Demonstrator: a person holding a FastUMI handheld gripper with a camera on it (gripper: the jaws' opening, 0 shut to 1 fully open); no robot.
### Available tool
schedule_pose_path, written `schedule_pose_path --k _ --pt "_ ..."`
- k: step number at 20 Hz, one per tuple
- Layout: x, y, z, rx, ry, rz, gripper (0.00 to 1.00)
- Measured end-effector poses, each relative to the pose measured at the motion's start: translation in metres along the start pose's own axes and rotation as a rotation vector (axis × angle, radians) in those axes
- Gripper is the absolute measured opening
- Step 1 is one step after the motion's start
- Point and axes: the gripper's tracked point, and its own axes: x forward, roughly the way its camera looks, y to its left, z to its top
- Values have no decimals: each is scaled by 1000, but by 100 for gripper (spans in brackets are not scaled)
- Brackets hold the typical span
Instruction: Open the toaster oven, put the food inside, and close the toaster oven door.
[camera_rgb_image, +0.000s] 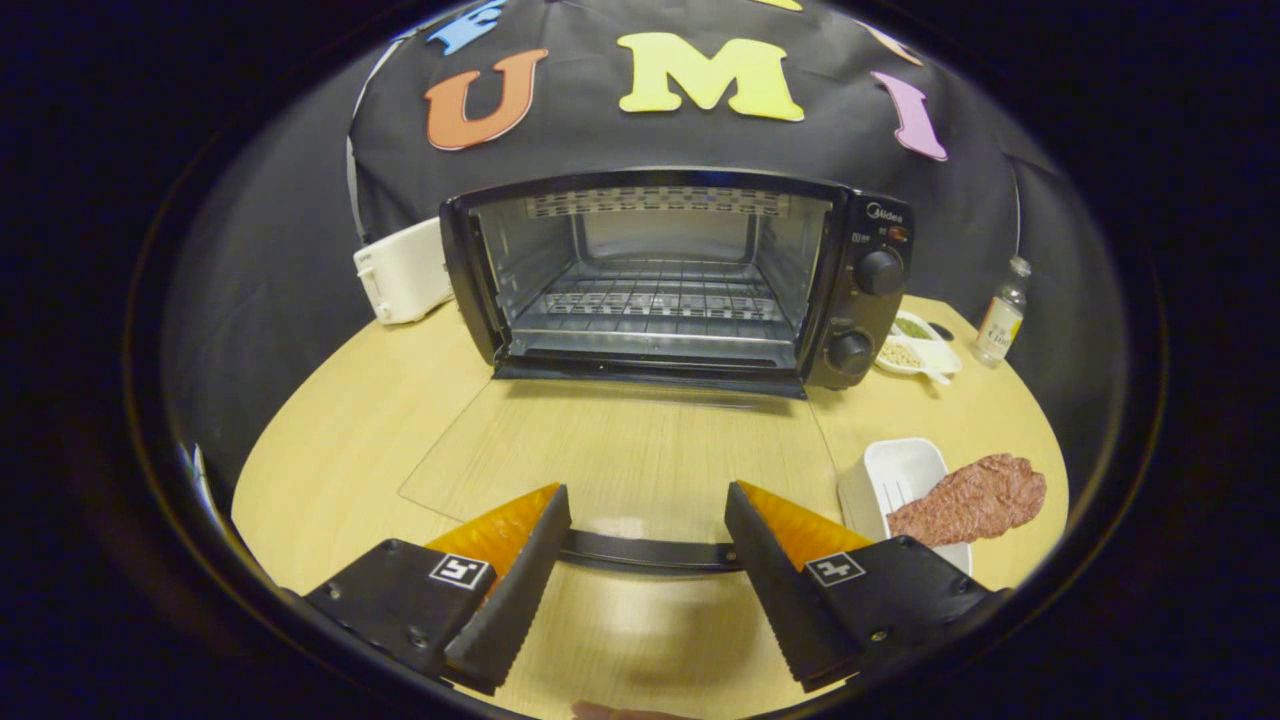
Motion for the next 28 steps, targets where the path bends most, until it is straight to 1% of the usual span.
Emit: schedule_pose_path --k 9,12,15,18,22,25,28 --pt "-5 3 -3 -24 1 29 100" --pt "-22 5 2 -34 -3 68 99" --pt "-44 -7 14 -57 -47 56 99" --pt "-74 -17 27 -71 -90 74 99" --pt "-115 -48 43 -94 -130 77 99" --pt "-138 -79 55 -63 -131 86 99" --pt "-151 -121 70 -16 -127 63 100"
